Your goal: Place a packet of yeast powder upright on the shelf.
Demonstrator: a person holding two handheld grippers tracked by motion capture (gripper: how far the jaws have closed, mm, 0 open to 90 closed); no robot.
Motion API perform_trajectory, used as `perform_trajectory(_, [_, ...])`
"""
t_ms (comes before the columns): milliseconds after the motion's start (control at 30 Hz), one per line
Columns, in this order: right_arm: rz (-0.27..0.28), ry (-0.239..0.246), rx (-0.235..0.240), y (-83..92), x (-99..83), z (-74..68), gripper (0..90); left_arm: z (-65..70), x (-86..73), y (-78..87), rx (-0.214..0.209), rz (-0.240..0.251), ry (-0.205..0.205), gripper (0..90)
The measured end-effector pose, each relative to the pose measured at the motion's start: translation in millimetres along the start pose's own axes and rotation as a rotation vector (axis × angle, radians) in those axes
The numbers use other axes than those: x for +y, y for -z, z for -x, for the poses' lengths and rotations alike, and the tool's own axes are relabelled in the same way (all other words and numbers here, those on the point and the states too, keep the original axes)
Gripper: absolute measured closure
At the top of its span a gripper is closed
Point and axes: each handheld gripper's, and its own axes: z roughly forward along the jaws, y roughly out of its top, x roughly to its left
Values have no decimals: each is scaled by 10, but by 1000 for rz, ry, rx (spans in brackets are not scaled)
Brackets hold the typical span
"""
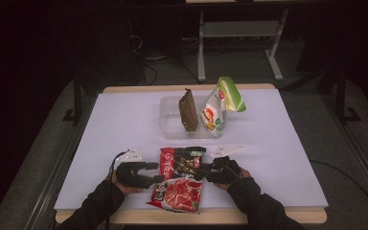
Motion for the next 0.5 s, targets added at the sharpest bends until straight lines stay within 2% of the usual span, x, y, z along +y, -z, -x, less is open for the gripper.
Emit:
perform_trajectory(100, [7,17,-5,5,-2,-17,716,-24,15,-8,12,-3,-1,324])
perform_trajectory(167, [12,24,-7,5,-8,-23,725,-75,35,-20,32,6,25,294])
perform_trajectory(233, [21,39,-14,12,-13,-38,736,-114,56,-24,31,7,30,290])
perform_trajectory(300, [30,58,-21,24,-18,-55,759,-152,88,-38,23,18,52,281])
perform_trajectory(333, [36,69,-22,30,-22,-62,839,-164,97,-47,22,12,44,279])
perform_trajectory(367, [49,80,-22,42,-28,-66,857,-182,111,-65,33,11,44,273])
perform_trajectory(433, [59,107,-36,48,-36,-84,860,-221,118,-92,23,7,60,251])
perform_trajectory(500, [56,104,-33,45,-40,-77,857,-248,137,-118,28,-12,68,250])
